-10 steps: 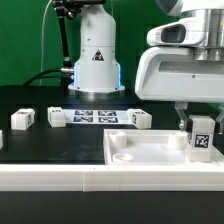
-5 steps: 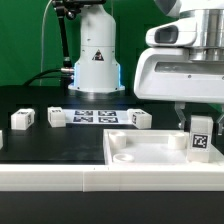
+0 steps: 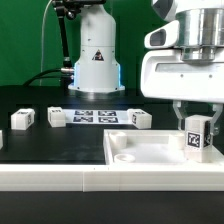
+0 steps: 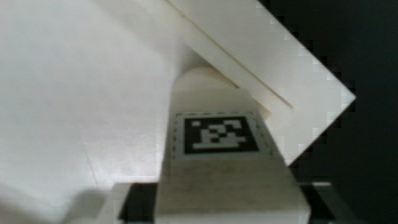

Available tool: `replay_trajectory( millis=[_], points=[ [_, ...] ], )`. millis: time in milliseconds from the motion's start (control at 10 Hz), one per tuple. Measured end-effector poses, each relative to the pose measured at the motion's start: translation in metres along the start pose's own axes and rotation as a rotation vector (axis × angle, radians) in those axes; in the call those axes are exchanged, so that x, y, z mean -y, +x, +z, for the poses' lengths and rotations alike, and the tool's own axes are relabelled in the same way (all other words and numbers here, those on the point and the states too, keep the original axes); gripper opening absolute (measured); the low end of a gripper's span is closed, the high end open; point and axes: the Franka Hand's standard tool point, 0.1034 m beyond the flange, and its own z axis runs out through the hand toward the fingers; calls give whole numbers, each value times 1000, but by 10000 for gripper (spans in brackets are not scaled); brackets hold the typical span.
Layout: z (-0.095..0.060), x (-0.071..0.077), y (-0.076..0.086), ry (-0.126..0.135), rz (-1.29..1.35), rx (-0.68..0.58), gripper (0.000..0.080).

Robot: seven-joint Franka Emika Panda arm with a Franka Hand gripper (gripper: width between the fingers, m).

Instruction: Assemble one leg

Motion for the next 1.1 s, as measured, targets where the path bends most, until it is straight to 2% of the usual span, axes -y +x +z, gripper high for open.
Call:
replay_trajectory(
  millis=[300,400,900,1000,1100],
  points=[
    [1,0,0,5,302,18,295],
    [1,-1,1,-11,357,27,295],
    [1,1,-3,-13,672,60,295],
    [2,1,-4,-14,670,61,392],
    [2,0,-3,-13,645,60,552]
  ],
)
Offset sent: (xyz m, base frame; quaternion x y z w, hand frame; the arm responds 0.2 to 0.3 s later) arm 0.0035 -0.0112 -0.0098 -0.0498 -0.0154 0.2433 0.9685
